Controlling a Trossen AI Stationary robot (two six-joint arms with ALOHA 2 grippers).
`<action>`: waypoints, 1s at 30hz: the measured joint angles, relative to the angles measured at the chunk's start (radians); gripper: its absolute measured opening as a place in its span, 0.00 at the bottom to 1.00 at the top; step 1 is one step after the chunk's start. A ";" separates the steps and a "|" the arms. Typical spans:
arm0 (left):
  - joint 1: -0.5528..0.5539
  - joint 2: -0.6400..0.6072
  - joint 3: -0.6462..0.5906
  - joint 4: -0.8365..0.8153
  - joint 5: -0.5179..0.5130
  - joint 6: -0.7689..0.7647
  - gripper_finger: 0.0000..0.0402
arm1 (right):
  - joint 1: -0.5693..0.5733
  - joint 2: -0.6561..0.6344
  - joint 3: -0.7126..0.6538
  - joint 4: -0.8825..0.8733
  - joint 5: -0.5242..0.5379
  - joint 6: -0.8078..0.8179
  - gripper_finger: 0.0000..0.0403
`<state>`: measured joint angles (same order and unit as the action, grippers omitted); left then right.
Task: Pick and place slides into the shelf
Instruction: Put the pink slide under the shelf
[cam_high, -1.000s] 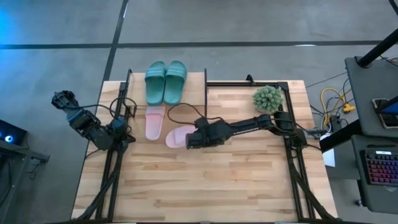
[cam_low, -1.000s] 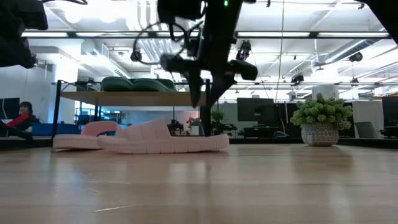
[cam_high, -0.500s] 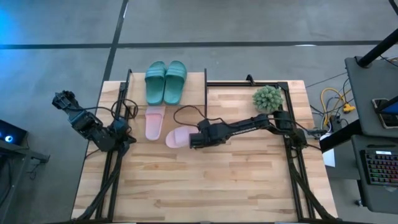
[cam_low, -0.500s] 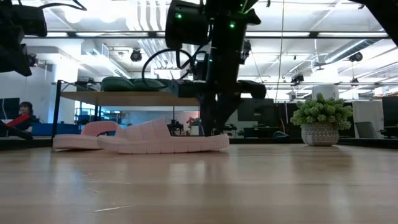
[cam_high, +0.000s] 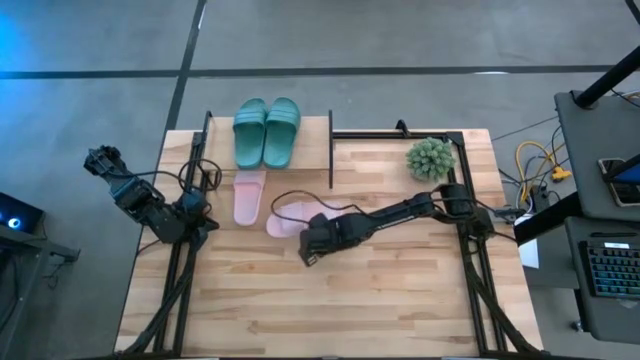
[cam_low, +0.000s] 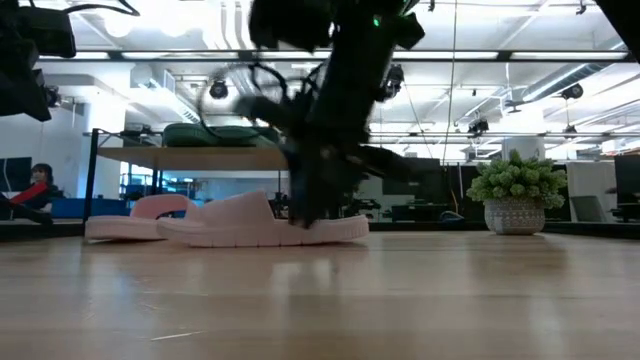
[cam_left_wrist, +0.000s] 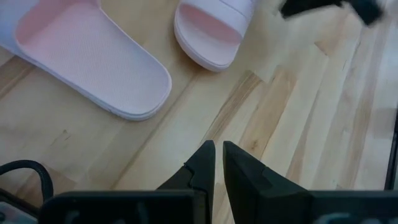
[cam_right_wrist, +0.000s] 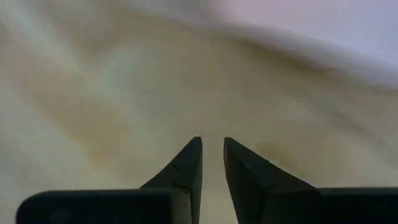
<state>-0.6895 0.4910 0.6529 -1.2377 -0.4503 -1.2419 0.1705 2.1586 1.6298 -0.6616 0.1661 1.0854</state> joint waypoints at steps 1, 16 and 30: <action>0.000 -0.001 -0.001 0.000 0.000 0.000 0.04 | 0.007 0.000 0.005 0.036 -0.019 -0.010 0.14; 0.000 -0.004 -0.002 0.006 0.000 0.011 0.04 | -0.003 0.039 0.096 0.104 0.105 -0.079 0.15; 0.000 -0.009 0.001 0.008 -0.008 0.027 0.04 | -0.068 0.138 0.153 0.149 0.144 -0.152 0.15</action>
<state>-0.6895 0.4823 0.6540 -1.2292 -0.4580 -1.2144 0.1027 2.2966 1.7825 -0.5131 0.3097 0.9338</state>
